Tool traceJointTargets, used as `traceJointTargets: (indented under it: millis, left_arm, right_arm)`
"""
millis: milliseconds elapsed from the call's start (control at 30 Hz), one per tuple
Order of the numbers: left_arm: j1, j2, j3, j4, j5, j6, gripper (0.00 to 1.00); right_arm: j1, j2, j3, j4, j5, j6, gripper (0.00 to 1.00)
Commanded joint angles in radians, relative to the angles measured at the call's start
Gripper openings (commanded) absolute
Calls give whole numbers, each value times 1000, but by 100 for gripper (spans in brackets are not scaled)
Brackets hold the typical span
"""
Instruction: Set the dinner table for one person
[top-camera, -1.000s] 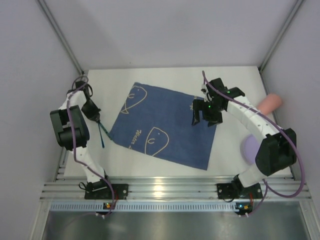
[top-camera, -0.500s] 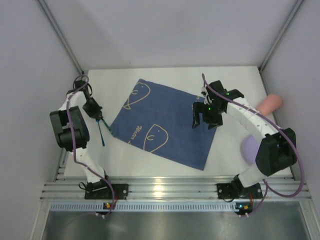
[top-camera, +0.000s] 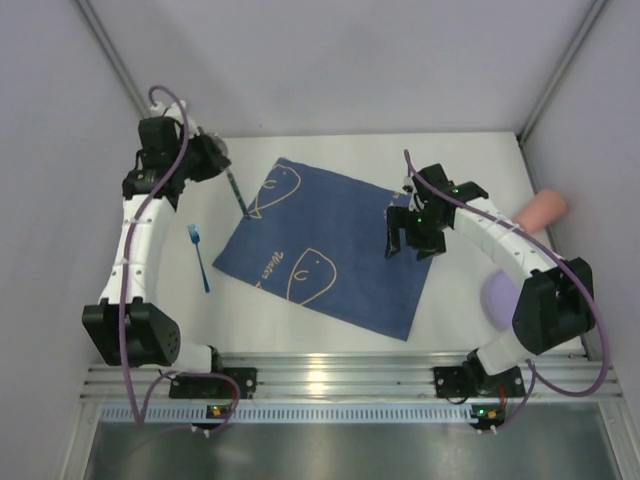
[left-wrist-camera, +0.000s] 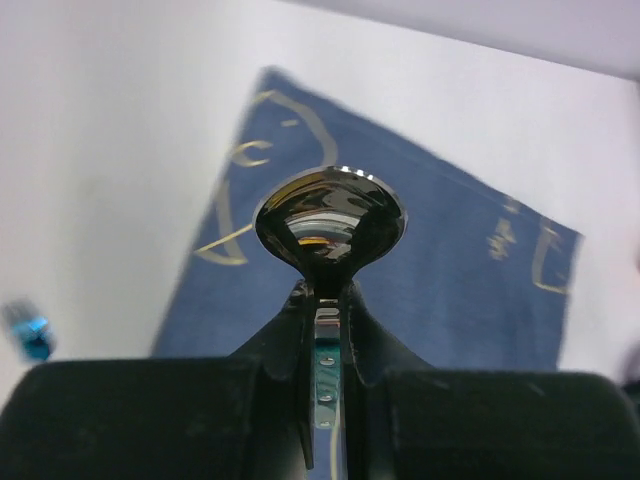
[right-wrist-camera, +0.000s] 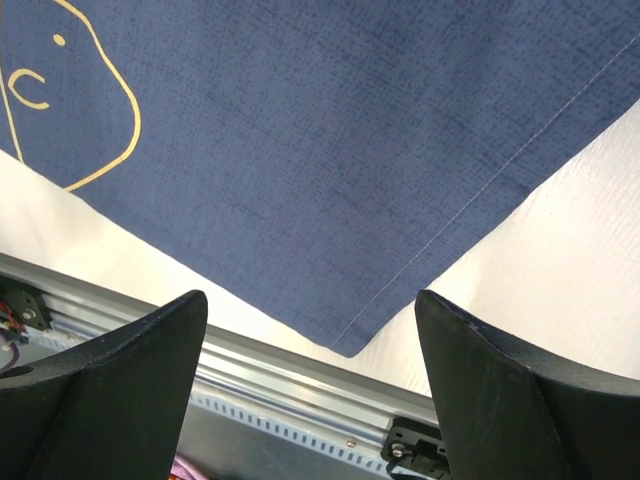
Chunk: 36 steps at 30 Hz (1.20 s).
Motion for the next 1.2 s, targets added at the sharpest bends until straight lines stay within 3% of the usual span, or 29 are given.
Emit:
traceJointTargets:
  millis: [0,100,200,400,567,900,967,1067,1167]
  left_arm:
    - [-158,49,70,74,210,35,0]
    - [-438,164,117,74,235,69,0]
    - [-647,314,224,38,140,116,0]
    - [-899,632,549,-64,23,152,0]
    - [-983,791,705,-140,-84,149,0]
    - [-987,772,535,-88,-251,31,0]
    - [-986,793,541,-75,-293,-10,6]
    - [-986,812,547,-49,-299,-58,28]
    - [-984,807,553,-31,-330,-127,43]
  right_arm:
    - [-13,-39,13,26,28,1,85]
    - [-30,-67,42,-6,93,18,85]
    - [-67,-117,73,-61,193,47,85]
    - [-157,-277,56,-153,324,98,88]
    - [-197,-351,1,-182,322,83,89]
    - [-228,-375,-50,-185,278,58,89]
    - [-228,-358,-44,-181,269,57,89]
    - [-225,-340,-29,-179,255,53,88]
    - [-221,-331,-24,-175,253,50,88]
